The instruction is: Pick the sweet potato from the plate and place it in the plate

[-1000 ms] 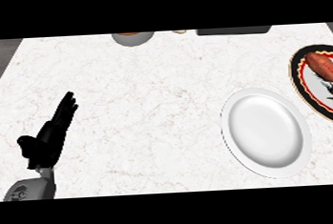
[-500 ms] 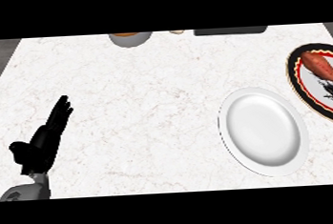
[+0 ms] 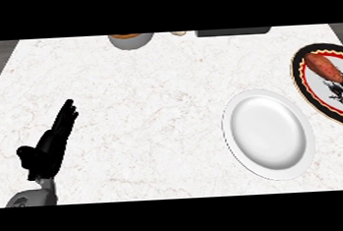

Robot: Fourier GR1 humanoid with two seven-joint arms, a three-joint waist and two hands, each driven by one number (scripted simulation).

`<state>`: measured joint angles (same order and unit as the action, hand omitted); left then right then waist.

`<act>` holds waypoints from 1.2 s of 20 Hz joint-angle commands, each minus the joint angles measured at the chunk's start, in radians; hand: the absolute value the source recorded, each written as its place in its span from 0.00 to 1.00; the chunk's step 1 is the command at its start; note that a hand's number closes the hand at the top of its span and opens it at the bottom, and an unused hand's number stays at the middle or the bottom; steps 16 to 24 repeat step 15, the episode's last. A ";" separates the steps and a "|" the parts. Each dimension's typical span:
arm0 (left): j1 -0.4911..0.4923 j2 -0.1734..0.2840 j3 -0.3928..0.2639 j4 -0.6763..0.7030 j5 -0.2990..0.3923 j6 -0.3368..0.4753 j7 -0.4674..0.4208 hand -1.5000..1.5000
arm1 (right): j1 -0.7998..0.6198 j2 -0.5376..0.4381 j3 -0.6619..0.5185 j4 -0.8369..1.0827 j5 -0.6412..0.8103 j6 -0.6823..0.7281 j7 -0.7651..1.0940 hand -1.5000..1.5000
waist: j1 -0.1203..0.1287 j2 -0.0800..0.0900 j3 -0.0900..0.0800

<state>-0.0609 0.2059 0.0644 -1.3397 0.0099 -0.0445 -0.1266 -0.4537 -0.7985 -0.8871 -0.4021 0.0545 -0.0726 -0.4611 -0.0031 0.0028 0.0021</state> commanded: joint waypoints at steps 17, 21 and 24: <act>-0.049 -0.011 0.018 0.056 -0.004 -0.021 -0.013 0.50 | 0.281 -0.111 -0.017 0.196 -0.064 0.259 -0.361 0.00 | 0.007 0.003 0.003; -0.049 -0.011 0.018 0.056 -0.004 -0.021 -0.013 0.50 | 0.281 -0.111 -0.017 0.196 -0.064 0.259 -0.361 0.00 | 0.007 0.003 0.003; -0.049 -0.011 0.018 0.056 -0.004 -0.021 -0.013 0.50 | 0.281 -0.111 -0.017 0.196 -0.064 0.259 -0.361 0.00 | 0.007 0.003 0.003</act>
